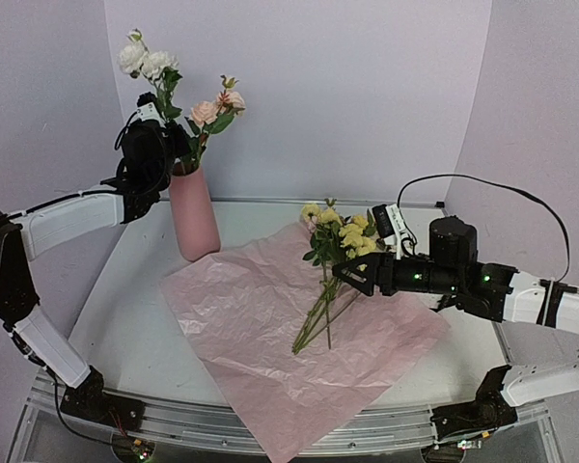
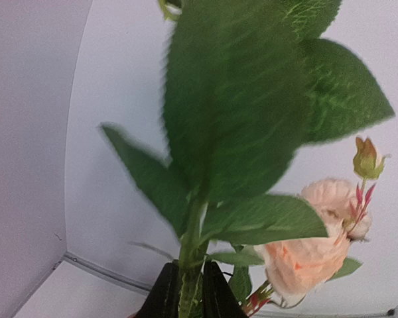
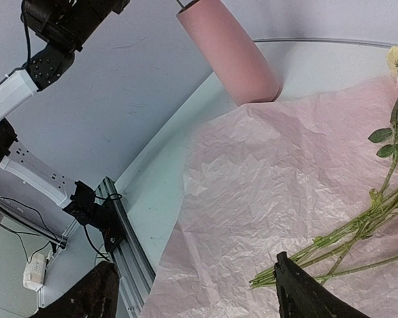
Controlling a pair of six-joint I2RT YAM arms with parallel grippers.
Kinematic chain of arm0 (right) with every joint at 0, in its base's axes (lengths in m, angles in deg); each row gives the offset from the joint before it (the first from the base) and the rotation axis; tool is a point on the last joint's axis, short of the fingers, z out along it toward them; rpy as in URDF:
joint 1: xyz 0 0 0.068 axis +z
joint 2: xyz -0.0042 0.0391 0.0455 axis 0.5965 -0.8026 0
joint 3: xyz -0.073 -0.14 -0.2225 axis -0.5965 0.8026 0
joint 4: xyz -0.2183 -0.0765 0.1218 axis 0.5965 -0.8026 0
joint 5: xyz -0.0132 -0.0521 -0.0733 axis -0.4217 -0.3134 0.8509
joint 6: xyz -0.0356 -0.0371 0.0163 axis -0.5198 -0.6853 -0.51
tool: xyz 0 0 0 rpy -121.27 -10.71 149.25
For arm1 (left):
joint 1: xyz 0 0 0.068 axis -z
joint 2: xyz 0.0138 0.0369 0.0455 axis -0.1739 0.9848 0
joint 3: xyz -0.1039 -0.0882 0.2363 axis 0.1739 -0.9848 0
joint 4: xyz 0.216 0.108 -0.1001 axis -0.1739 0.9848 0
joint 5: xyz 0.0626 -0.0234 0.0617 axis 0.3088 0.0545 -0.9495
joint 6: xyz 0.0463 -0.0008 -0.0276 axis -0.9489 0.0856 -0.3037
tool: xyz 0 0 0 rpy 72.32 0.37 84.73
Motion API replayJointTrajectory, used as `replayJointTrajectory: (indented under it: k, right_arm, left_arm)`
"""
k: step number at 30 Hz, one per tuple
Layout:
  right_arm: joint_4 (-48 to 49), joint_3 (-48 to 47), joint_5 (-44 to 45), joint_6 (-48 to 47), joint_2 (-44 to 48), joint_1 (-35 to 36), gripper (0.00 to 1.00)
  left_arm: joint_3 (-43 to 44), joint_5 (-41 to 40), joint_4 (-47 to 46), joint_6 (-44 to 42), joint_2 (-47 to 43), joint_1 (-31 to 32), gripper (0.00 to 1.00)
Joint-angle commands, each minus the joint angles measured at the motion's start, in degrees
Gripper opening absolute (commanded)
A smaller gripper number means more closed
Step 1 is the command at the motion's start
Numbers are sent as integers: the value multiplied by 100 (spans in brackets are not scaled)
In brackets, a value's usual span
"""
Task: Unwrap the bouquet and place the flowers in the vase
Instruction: Insert the fake flower into the vase, then pick up the fake flower from the wrapping paper.
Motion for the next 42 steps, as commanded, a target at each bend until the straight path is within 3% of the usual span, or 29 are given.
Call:
replayJointTrajectory:
  k: [1,10,14,24,28,31,35,42]
  right_arm:
    - [117,-138,-23,-44,49,29,82]
    - [116,-26,19,19,111,32,82]
    - [84,-41,187,79,76,28,82]
    - [-4,-46,500,280,-114,31,83]
    - [-692,-194,1686,547,-305,32,82]
    - [-1452,-426,2508,729,-637,26,75]
    - [-1718,-597,2456,774,-1060,21,66]
    - [-1928,-770,2676,1407,-1632,14,39]
  left_arm:
    - [-364,49,-238,420,-384,-25,22]
    - [-1467,569,-151,1042,-1118,-25,51]
    - [-1865,865,78,1288,-1535,-16,59]
    - [-2513,1581,1492,2141,-2480,-13,65]
    - [-2457,1645,2416,2331,-2547,-16,65]
    - [-2456,1838,2991,2540,-2586,-18,67]
    - [-2707,2359,3234,3052,-2692,-16,70]
    - [-3136,3424,3223,3875,-2524,11,70]
